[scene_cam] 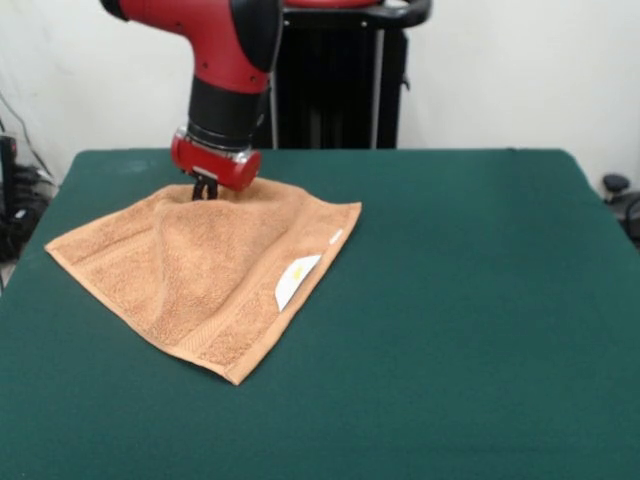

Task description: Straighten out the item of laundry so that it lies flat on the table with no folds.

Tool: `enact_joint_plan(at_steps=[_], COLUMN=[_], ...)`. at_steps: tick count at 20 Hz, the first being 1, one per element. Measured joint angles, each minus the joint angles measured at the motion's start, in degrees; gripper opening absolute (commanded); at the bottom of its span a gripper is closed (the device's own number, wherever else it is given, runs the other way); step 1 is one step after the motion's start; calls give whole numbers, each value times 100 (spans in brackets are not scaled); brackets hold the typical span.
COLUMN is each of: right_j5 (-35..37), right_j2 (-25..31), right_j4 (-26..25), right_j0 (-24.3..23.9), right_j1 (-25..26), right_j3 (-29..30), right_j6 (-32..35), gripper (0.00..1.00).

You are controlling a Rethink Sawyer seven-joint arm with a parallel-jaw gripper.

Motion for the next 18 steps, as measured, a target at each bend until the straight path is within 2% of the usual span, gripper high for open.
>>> enact_joint_plan(at_steps=[18], right_j5=[-221], right_j2=[-240], right_j4=[144], right_j0=[249], right_j1=[130], right_j3=[-9], right_j6=[0], gripper=[0])
